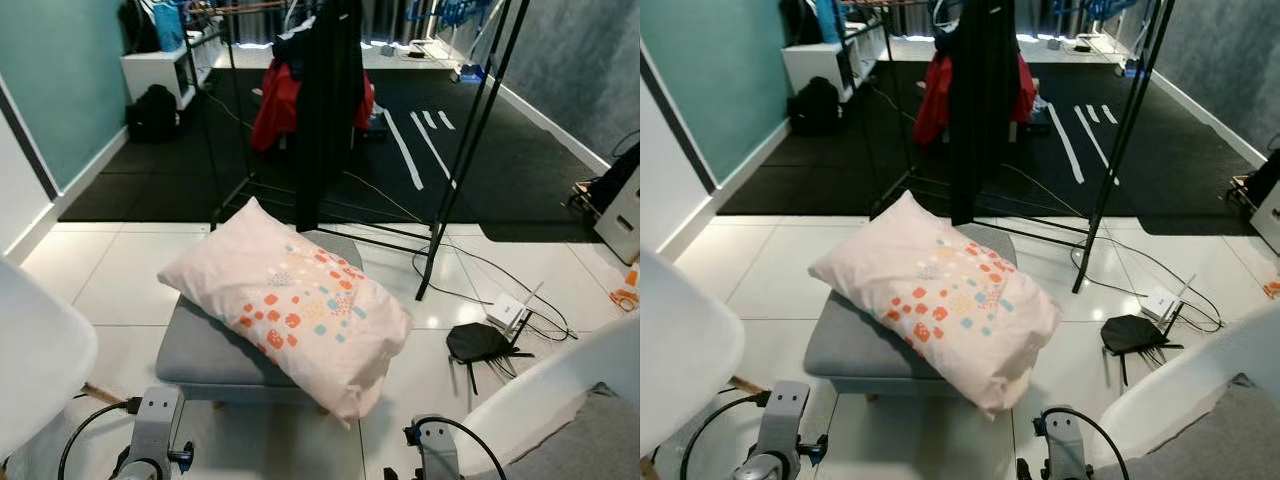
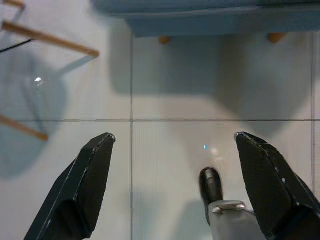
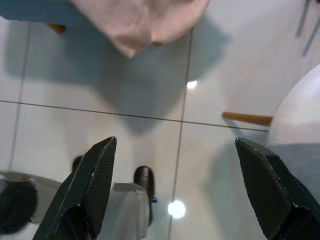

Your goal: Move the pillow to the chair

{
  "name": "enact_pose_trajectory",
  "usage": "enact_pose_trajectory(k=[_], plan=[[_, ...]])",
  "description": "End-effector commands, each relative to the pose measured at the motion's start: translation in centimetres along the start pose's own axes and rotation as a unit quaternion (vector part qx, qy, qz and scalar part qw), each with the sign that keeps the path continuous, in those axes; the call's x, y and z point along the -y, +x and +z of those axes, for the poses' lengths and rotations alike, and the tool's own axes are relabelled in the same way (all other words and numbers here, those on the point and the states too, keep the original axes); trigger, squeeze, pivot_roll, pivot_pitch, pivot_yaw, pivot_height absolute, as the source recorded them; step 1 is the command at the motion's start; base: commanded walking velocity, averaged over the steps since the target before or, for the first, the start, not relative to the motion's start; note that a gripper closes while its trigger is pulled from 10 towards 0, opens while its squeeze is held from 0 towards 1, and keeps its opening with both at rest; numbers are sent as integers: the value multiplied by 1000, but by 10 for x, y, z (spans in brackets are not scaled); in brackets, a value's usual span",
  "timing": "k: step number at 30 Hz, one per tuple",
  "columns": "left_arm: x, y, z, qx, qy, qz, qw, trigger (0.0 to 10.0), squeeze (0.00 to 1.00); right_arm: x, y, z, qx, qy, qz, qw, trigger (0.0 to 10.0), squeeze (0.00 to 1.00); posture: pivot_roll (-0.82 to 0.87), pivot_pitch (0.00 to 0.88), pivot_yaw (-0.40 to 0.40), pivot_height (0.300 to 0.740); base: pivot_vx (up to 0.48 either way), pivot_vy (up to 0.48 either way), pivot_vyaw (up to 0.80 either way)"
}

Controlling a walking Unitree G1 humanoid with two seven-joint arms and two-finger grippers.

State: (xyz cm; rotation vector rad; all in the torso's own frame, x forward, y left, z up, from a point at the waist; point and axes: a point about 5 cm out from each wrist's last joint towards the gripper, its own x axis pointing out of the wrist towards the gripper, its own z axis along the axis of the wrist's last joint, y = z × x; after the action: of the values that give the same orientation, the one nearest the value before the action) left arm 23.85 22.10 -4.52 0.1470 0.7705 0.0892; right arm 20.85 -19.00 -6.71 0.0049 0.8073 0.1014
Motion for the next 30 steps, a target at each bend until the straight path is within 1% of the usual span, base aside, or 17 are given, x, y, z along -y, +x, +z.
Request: enact_pose_trajectory(k=[1,2,3,7,11,16,19,25,26,27,28,29,30], plan=[[-2,-2,-12,-28,18,-4,999,10000,0,-5,1,0,-6,-2,8,1000,10000,0,-99,75,-26,740,337,0,0],[-1,-2,-14,-31,27,-9,999,10000,0,-5,1,-1,-7,-2,8,1000,10000,0,-97,70,-26,740,337,0,0],[-1,-2,-14,-31,27,-9,999,10000,0,-5,1,-1,-7,-2,8,1000,10000,0,-97,70,-26,740,337,0,0],[9,-3,-19,-45,61,-29,997,10000,0,-4,1,-1,-16,-6,8,1000,10000,0,-92,70,-25,740,337,0,0],[11,-3,-20,-47,66,-33,996,10000,0,-4,1,-2,-18,-6,7,1000,10000,0,-92,70,-26,740,336,0,0],[20,-3,-19,-49,70,-38,996,10000,0,-4,1,-1,-19,-1,6,1000,10000,0,-97,73,-23,740,339,0,0],[24,-2,-16,-49,65,-29,996,10000,0,-3,1,-1,-8,29,-1,1000,10000,0,-94,73,-23,740,0,0,0],[31,-1,-12,-46,68,-31,996,10000,0,-4,1,1,9,51,3,999,10000,0,-96,74,-23,740,0,0,0],[33,-1,-11,-45,69,-32,996,10000,0,9,8,48,56,58,0,997,10000,0,-100,75,-21,735,0,0,0],[35,-1,-10,-44,69,-33,996,10000,0,20,10,93,101,68,-1,993,10000,0,-100,76,-20,730,0,0,0],[36,-1,-10,-43,69,-34,996,10000,0,27,8,124,133,76,0,988,10000,0,-100,76,-20,725,0,0,0],[37,0,-9,-42,69,-35,996,10000,0,31,5,146,159,88,2,983,10000,0,-102,75,-20,720,0,0,0],[37,0,-9,-42,69,-35,996,10000,0,31,5,146,159,88,2,983,10000,0,-102,75,-20,720,0,0,0]])
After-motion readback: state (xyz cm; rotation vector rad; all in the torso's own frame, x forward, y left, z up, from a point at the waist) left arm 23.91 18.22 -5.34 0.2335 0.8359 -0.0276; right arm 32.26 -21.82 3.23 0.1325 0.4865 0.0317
